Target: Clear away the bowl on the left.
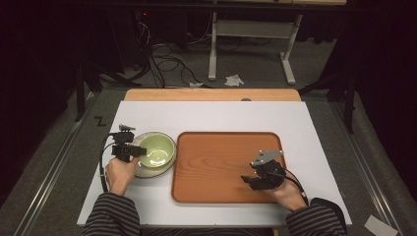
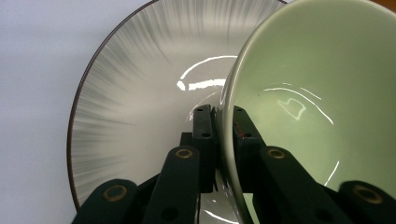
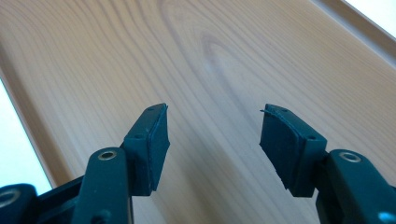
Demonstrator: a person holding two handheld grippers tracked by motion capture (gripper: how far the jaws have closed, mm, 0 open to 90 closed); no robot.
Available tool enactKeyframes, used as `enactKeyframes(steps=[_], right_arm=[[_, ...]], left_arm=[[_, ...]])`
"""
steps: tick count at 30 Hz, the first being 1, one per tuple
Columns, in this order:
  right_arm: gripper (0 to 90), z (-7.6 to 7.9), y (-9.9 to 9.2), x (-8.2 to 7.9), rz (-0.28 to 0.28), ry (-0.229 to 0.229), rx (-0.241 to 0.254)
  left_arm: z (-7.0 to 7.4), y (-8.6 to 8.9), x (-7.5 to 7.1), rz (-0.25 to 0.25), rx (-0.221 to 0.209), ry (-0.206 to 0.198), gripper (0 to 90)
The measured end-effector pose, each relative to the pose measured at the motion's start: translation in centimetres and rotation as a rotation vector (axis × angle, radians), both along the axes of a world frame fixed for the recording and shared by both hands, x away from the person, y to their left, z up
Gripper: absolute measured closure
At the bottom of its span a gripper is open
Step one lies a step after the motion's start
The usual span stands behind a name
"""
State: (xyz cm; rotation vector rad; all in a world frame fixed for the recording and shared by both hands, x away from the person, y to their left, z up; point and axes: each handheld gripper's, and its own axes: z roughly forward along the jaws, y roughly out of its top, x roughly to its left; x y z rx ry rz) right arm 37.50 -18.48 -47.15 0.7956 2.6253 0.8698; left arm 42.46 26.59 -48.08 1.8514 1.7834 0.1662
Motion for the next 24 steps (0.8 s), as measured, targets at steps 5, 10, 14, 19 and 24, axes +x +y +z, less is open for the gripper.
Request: enactKeyframes(steps=[5, 10, 14, 19, 24], right_arm=[[43.4, 0.1, -0.1, -0.1, 0.004, -0.003, -0.005], [43.4, 0.1, -0.1, 0.0, 0.002, 0.000, -0.004], [43.4, 0.2, -0.1, -0.1, -0.001, -0.001, 0.002], [43.4, 0.2, -0.2, -0.1, -0.002, -0.009, 0.006], [43.4, 0.2, -0.1, -0.1, -0.004, -0.011, 0.003]], left_arm=[[0.3, 0.1, -0.1, 0.001, -0.028, -0.017, 83.4], [0.5, 0.1, -0.2, -0.003, -0.029, -0.027, 83.3], [0.7, 0.1, -0.3, -0.007, -0.016, -0.037, 83.2], [1.4, 0.1, -0.5, -0.010, -0.030, -0.064, 83.2], [2.1, 0.2, -0.9, -0.013, -0.071, -0.099, 83.2]])
